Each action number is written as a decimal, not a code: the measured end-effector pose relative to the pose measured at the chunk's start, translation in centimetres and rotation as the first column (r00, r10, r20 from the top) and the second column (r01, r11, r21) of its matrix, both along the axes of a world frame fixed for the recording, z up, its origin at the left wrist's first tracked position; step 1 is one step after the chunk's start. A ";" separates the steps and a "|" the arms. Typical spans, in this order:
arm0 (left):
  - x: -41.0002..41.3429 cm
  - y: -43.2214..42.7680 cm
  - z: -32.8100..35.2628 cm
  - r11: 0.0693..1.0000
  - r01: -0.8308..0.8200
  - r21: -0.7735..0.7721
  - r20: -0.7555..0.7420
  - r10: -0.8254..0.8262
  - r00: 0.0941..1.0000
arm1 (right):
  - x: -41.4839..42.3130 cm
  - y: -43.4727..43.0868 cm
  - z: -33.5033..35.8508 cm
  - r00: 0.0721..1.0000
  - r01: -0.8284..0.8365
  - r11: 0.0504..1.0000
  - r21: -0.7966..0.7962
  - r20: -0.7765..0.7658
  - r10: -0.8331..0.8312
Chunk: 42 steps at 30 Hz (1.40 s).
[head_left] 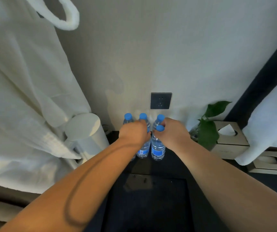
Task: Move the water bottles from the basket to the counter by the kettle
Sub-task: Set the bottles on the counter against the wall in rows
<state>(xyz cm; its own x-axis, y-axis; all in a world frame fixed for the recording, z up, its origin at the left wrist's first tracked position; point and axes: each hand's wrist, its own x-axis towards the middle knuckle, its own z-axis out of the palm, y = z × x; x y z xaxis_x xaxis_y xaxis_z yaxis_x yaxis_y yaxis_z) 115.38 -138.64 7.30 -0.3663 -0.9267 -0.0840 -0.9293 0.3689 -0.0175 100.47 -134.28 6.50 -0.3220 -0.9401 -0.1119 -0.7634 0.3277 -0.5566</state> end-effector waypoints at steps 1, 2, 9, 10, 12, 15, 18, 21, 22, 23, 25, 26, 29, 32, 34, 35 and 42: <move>-0.1 -0.2 -0.2 1.000 0.004 -0.009 0.021 -0.004 1.000 | -0.1 -0.2 -0.2 1.000 0.002 1.000 0.007 -0.005 -0.002; -0.1 -0.3 -0.4 1.000 0.004 -0.015 0.032 -0.003 0.999 | -0.1 -0.4 -0.5 1.000 0.004 1.000 0.015 -0.011 -0.004; 1.1 -1.6 -1.9 0.997 0.061 -0.049 -0.008 -0.062 0.998 | -0.5 -0.7 -2.0 0.995 -0.053 0.998 0.040 -0.077 0.056; 1.4 -1.8 -2.0 0.995 0.087 -0.050 -0.015 -0.088 0.996 | -0.4 -0.7 -2.0 0.992 -0.070 0.996 0.050 -0.101 0.074; 1.9 -1.9 -2.1 0.985 0.156 -0.068 -0.014 -0.158 0.987 | -0.3 -0.6 -2.0 0.981 -0.098 0.993 0.063 -0.160 0.107; 2.6 -1.9 -2.3 0.970 0.220 -0.099 -0.010 -0.222 0.975 | -0.5 -0.7 -1.8 0.974 -0.112 0.992 0.059 -0.190 0.122; 2.8 -2.1 -2.4 0.955 0.267 -0.128 -0.015 -0.271 0.962 | -0.9 -0.7 -1.9 0.989 -0.089 0.995 0.042 -0.116 0.093; 2.8 -2.2 -2.4 0.950 0.290 -0.118 -0.021 -0.295 0.955 | -1.0 -0.6 -2.0 0.994 -0.080 0.996 0.037 -0.077 0.083; 2.9 -2.0 -2.5 0.949 0.293 -0.119 -0.026 -0.298 0.954 | -0.9 -0.5 -2.1 0.994 -0.084 0.996 0.037 -0.067 0.086; 3.0 -1.9 -2.6 0.948 0.294 -0.125 -0.036 -0.301 0.953 | -0.8 -0.4 -2.1 0.995 -0.087 0.996 0.036 -0.055 0.089; 3.1 -1.6 -2.9 0.945 0.295 -0.144 -0.067 -0.307 0.950 | -0.7 -0.2 -2.2 0.996 -0.087 0.996 0.031 -0.028 0.088; 3.2 -1.4 -3.1 0.944 0.295 -0.149 -0.082 -0.309 0.948 | -0.7 -0.1 -2.3 0.997 -0.081 0.996 0.029 -0.016 0.082; 3.4 -1.7 -3.3 0.940 0.299 -0.166 -0.101 -0.318 0.943 | -0.9 0.2 -2.6 0.999 -0.043 0.999 0.018 0.017 0.043; 3.7 -2.3 -3.4 0.942 0.302 -0.144 -0.144 -0.322 0.936 | -1.1 -0.1 -2.2 0.994 -0.072 0.997 0.040 -0.080 0.075; 3.8 -2.7 -3.3 0.950 0.288 -0.119 -0.199 -0.307 0.930 | -0.9 -0.5 -1.7 0.970 -0.107 0.993 0.047 -0.213 0.114; 3.9 -2.9 -3.1 0.958 0.267 -0.107 -0.255 -0.286 0.924 | -0.8 -0.8 -1.4 0.963 -0.104 0.994 0.036 -0.246 0.110; 5.8 -7.3 -1.0 0.999 -0.014 -0.040 -0.526 -0.009 0.851 | -0.6 -5.2 0.1 0.980 -0.100 0.980 -0.174 -0.190 0.066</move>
<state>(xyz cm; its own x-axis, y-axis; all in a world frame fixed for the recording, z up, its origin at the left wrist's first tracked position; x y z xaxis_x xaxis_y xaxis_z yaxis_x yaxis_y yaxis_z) 121.16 -145.96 6.30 -0.3427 -0.9260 0.1583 -0.8048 0.3763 0.4590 99.85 -139.46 6.61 -0.2411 -0.9635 0.1163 -0.8777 0.1654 -0.4498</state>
